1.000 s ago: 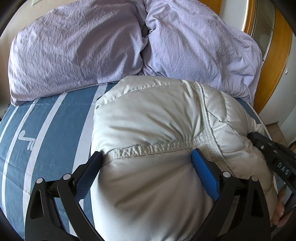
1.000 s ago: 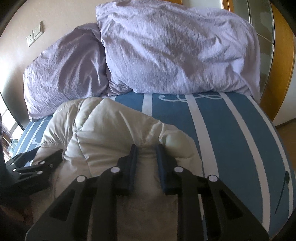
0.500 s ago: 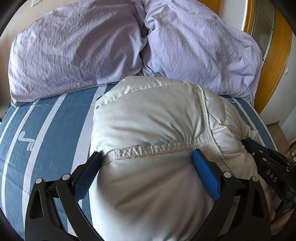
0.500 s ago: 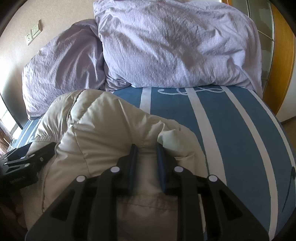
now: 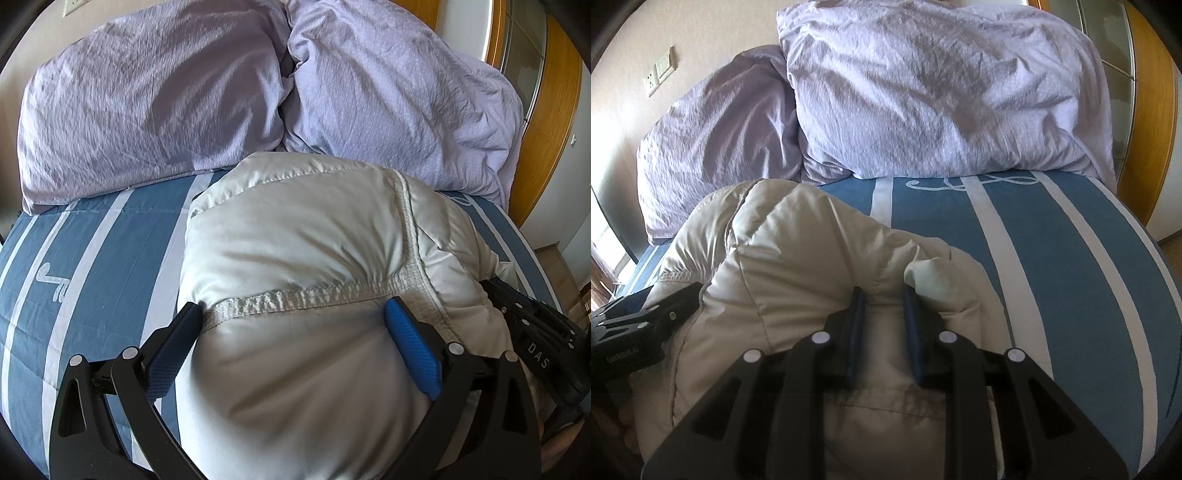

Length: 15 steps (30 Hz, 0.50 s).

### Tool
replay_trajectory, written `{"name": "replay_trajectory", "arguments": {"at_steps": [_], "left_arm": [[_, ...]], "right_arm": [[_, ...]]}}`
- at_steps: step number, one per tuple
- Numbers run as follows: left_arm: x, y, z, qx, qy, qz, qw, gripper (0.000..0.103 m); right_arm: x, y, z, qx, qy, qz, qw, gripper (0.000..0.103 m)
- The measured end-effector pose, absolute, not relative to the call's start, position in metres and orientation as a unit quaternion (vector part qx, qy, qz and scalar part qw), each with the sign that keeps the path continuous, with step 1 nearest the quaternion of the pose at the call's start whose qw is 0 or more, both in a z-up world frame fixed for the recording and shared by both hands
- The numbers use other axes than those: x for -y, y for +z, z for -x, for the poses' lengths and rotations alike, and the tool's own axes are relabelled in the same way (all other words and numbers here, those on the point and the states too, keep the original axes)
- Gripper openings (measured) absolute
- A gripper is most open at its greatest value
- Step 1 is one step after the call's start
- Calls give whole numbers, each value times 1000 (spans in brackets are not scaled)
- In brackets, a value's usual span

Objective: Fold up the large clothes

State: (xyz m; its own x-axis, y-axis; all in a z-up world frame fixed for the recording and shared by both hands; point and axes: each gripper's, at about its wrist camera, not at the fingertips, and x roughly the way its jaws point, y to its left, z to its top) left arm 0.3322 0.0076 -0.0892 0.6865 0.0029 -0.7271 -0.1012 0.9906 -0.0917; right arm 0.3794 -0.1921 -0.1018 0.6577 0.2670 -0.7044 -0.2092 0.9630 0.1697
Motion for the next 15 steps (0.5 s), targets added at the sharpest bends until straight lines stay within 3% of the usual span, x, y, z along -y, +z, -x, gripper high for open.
{"name": "replay_trajectory", "arguments": {"at_steps": [15], "left_arm": [[-8, -90, -334, -395, 28, 67, 916, 100]], "right_arm": [[191, -104, -380, -393, 131, -41, 909, 22]]}}
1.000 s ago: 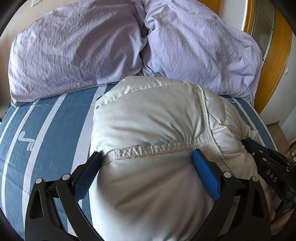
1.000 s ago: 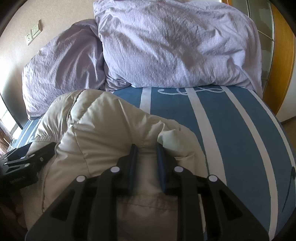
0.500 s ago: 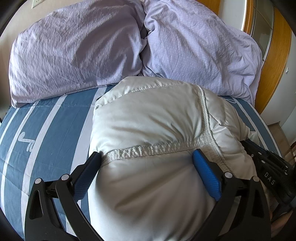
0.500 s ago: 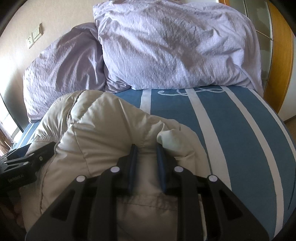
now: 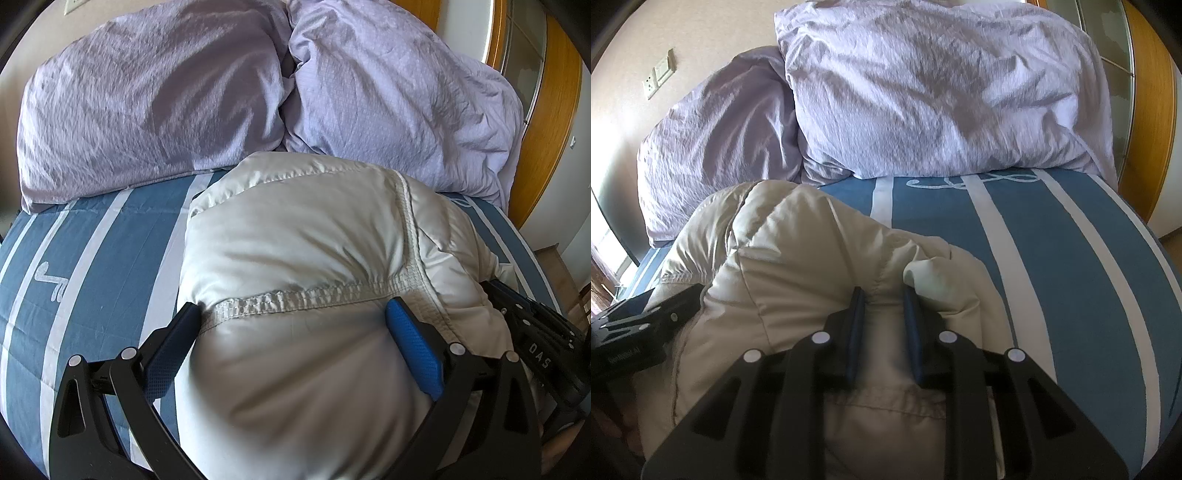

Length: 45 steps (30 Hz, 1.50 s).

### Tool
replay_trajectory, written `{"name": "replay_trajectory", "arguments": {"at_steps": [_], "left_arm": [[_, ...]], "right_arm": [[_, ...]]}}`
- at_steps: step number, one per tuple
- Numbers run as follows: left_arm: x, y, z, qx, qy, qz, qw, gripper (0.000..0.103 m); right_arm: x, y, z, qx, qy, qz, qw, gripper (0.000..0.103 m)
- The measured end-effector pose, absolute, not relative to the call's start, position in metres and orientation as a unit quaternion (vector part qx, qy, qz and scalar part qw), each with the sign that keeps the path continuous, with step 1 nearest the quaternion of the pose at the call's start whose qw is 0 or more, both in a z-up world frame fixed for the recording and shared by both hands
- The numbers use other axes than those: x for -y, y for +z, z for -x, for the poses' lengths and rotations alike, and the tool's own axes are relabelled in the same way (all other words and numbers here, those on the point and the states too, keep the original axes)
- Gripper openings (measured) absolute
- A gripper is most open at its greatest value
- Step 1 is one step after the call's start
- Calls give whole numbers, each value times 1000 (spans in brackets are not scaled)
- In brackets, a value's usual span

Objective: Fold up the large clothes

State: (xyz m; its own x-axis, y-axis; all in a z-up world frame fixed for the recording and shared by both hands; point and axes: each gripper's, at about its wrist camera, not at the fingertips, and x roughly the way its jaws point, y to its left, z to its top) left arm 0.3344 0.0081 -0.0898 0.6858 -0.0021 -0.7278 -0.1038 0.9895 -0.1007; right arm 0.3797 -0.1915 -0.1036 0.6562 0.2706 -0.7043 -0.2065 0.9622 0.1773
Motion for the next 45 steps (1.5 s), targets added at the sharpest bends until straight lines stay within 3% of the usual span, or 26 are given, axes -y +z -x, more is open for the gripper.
{"name": "replay_trajectory", "arguments": {"at_steps": [10, 21, 27, 30, 45], "left_arm": [[-18, -80, -328, -410, 24, 96, 907, 101], [-40, -62, -305, -405, 34, 100, 908, 101], [-68, -61, -300, -420, 41, 134, 897, 100], [-79, -64, -304, -436, 31, 158, 885, 100], [-97, -92, -328, -470, -19, 262, 843, 102]], "right_arm": [[195, -87, -372, -413, 117, -53, 902, 31], [218, -70, -350, -417, 92, -58, 902, 77], [245, -79, -361, -471, 114, -121, 866, 97], [253, -88, -370, -497, 132, -157, 843, 101], [257, -138, -408, -573, 222, -236, 753, 101]]}}
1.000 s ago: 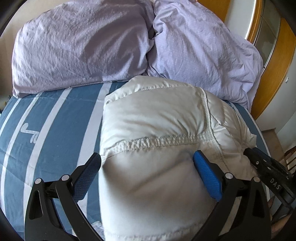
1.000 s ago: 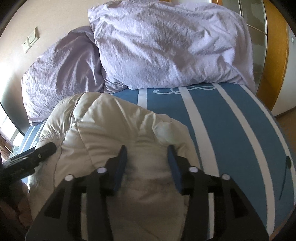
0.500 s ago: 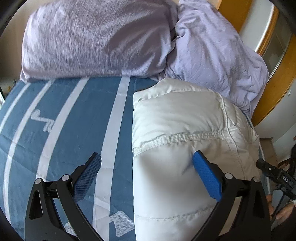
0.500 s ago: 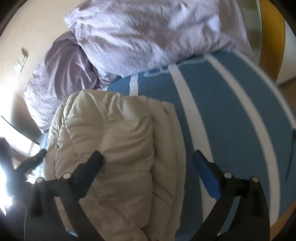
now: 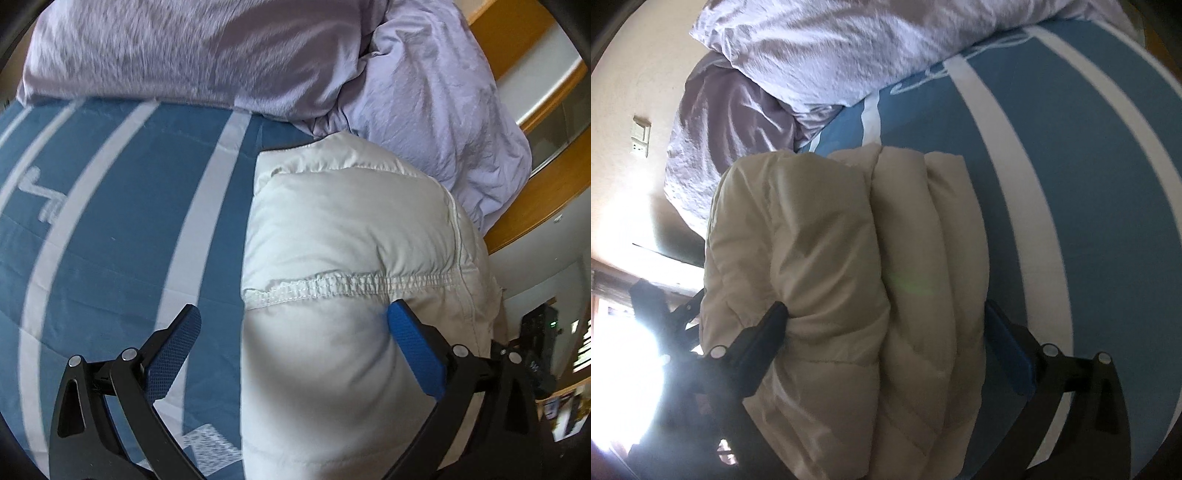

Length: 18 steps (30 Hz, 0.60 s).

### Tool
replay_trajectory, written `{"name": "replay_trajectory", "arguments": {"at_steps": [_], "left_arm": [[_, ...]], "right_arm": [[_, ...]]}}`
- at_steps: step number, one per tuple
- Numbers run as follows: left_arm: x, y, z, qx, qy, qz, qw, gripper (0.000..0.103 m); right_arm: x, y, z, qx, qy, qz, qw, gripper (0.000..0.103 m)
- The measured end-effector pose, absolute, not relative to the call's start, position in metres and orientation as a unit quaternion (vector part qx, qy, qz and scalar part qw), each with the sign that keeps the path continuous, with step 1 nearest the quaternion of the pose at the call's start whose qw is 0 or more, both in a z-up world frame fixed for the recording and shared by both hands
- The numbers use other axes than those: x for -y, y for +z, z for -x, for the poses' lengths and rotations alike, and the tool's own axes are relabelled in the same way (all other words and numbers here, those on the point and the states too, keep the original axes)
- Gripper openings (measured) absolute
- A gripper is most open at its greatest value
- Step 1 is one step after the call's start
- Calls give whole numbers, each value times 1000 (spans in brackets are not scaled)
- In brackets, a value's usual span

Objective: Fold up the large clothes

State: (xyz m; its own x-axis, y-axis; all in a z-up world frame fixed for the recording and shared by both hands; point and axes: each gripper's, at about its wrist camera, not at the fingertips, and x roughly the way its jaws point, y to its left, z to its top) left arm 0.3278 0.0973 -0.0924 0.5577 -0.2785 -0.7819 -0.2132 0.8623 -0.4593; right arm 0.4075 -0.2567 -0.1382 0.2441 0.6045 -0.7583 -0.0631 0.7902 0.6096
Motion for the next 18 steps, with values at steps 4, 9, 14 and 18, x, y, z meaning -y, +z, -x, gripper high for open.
{"name": "replay_trajectory", "arguments": {"at_steps": [4, 9, 14, 18], "left_arm": [[-101, -104, -333, -474, -43, 312, 822, 102], [-104, -118, -336, -471, -74, 379, 793, 102], [-103, -116, -337, -467, -80, 393, 788, 94], [-109, -111, -339, -461, -81, 399, 788, 82]], "right_arm": [[256, -150, -413, -581, 245, -253, 734, 101], [257, -160, -420, -584, 273, -275, 713, 101], [256, -166, -428, -586, 293, -286, 699, 100], [257, -166, -431, -573, 312, -302, 695, 79]]}}
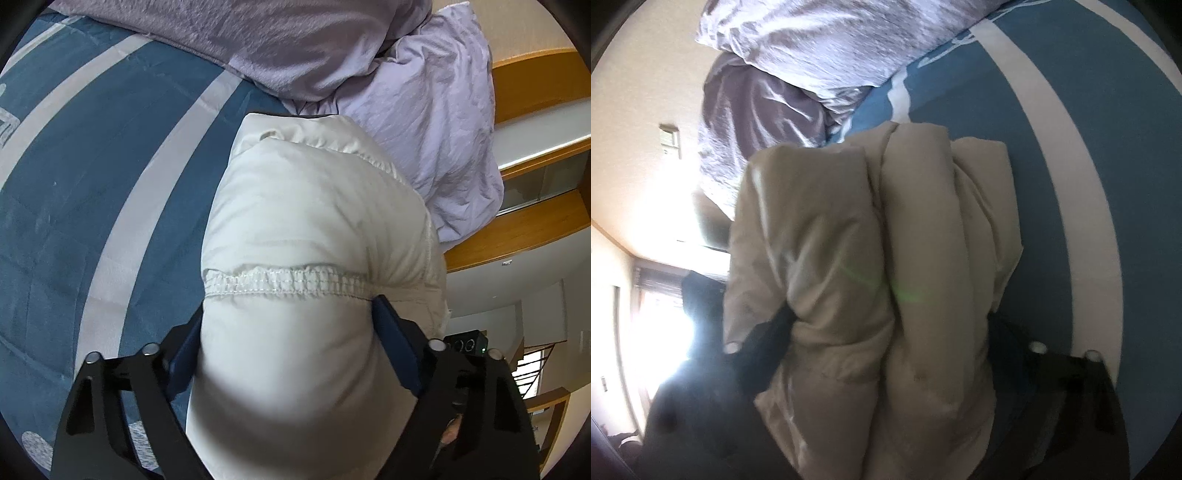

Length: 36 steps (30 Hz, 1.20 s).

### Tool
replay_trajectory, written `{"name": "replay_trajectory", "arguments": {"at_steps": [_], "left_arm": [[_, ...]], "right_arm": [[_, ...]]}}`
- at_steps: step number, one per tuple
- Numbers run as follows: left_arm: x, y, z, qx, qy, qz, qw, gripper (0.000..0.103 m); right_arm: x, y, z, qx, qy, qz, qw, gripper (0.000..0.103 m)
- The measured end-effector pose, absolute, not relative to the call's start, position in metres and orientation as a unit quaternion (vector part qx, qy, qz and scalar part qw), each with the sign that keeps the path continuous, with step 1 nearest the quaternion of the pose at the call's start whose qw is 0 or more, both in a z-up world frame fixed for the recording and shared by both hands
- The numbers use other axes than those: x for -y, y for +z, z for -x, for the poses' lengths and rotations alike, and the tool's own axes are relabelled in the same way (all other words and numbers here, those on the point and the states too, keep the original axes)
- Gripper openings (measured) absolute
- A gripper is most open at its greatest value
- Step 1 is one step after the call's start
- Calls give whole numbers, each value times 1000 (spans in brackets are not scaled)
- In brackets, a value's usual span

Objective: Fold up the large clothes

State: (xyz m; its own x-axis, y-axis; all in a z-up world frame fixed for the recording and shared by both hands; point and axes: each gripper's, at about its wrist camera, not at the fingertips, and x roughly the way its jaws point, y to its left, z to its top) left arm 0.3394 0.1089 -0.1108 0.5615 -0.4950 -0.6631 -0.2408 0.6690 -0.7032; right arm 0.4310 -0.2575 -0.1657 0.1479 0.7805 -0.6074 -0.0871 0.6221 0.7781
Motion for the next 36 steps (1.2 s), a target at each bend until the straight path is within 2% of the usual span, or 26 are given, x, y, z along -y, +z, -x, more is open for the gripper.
{"name": "replay_trajectory", "arguments": {"at_steps": [3, 9, 15, 23, 25, 28, 30, 36], "left_arm": [[-114, -104, -343, -454, -80, 399, 792, 77], [-132, -87, -355, -440, -68, 393, 804, 73], [-157, -70, -368, -423, -45, 386, 819, 72], [-181, -68, -390, -420, 3, 355, 835, 72], [-181, -70, -395, -424, 12, 344, 838, 73], [-179, -72, -399, -428, 20, 335, 839, 77], [-176, -70, -398, -428, 34, 313, 847, 81], [-162, -52, -399, -430, 92, 212, 873, 92]], "right_arm": [[255, -162, -436, -561, 327, -313, 692, 65], [240, -156, -451, -545, 353, -324, 688, 53], [209, -150, -479, -533, 374, -331, 683, 49], [173, -149, -508, -529, 374, -323, 690, 48], [170, -150, -509, -528, 367, -321, 696, 50], [170, -150, -508, -533, 351, -307, 706, 59], [170, -149, -507, -536, 335, -294, 716, 72], [177, -125, -495, -522, 287, -243, 766, 88]]}}
